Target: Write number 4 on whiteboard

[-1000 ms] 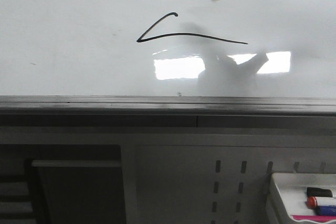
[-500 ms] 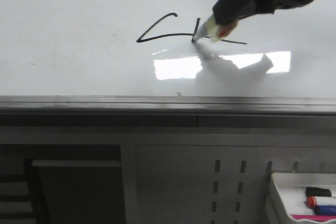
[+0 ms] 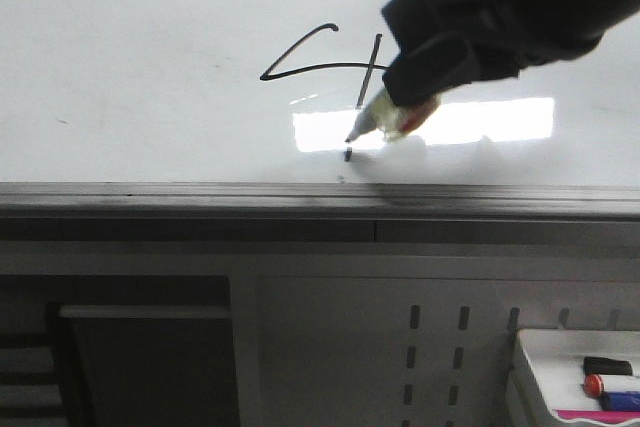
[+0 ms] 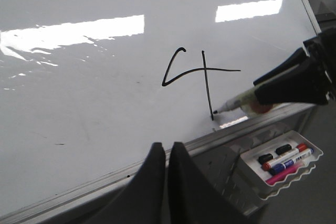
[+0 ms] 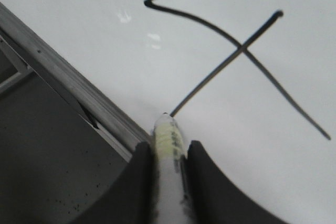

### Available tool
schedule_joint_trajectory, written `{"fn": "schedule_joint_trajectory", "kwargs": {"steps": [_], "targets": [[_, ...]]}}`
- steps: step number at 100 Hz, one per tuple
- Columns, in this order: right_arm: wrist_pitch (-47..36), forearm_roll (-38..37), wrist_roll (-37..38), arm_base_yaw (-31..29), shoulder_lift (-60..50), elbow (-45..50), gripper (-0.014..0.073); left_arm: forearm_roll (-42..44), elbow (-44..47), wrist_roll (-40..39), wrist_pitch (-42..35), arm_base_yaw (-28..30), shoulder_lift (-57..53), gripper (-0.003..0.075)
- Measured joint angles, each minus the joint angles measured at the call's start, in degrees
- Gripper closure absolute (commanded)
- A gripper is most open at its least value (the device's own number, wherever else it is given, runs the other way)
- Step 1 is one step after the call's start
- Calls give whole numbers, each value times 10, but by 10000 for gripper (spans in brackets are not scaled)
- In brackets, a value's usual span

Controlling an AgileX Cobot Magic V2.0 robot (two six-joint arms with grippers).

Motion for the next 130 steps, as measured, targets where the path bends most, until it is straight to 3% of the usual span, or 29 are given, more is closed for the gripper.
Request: {"fn": "schedule_joint_trajectory", "kwargs": {"steps": [10, 15, 20, 36, 48, 64, 78, 90, 112, 130], "targets": [[12, -16, 0, 32, -35, -9, 663, 31, -18, 24, 66, 1, 19, 384], [28, -31, 0, 51, -49, -11, 666, 47, -31, 32, 95, 1, 38, 306], [49, -49, 0, 71, -57, -11, 666, 60, -47, 44, 119, 1, 61, 281], [118, -96, -9, 144, -61, -11, 666, 87, -114, 126, 201, 1, 157, 290], [125, -104, -34, 192, -61, -11, 666, 94, -167, 186, 273, 1, 232, 335], [124, -105, -43, 220, -61, -11, 666, 109, -225, 213, 335, -10, 316, 335], [86, -103, -44, 223, -61, -11, 666, 146, -254, 215, 342, -65, 362, 335], [69, -100, -44, 225, -62, -11, 666, 164, -259, 209, 303, -105, 382, 335], [67, -99, -45, 235, -62, -11, 666, 159, -259, 197, 257, -116, 389, 338], [71, -103, -46, 249, -63, -11, 666, 158, -259, 188, 267, -118, 399, 477]]}}
